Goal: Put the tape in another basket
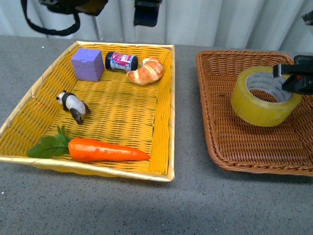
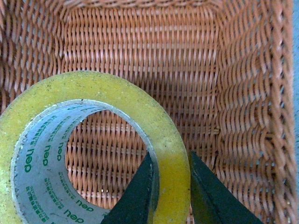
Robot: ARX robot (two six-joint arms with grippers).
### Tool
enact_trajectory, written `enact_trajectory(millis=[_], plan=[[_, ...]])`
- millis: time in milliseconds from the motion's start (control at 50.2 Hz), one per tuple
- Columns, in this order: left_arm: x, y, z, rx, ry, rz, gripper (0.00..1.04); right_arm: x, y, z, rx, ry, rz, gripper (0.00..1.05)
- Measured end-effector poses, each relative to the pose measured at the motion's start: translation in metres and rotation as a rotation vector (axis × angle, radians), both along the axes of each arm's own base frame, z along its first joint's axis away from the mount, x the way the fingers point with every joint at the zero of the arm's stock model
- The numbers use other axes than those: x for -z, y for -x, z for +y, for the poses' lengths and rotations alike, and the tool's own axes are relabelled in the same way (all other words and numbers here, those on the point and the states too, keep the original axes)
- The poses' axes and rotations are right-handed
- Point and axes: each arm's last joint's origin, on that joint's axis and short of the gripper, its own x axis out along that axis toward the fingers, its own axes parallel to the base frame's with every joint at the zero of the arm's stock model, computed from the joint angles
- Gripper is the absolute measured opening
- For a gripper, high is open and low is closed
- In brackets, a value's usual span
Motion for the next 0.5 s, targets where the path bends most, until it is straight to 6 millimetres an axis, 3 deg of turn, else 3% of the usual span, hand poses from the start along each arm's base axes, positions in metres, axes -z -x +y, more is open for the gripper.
enact_trajectory(millis=[179, 438, 498], plan=[[0.011, 0.005, 0.009, -0.105, 0.000, 0.023, 0.98, 0.018, 0.001, -0.002, -0.004, -0.031, 0.034, 0.15], [0.017, 0.011, 0.009, -0.124, -0.010, 0.017, 0.98, 0.030, -0.002, -0.006, 0.021, -0.049, 0.029, 0.15], [0.017, 0.013, 0.009, -0.132, -0.019, 0.013, 0.98, 0.030, -0.003, -0.007, 0.024, -0.046, 0.011, 0.24]])
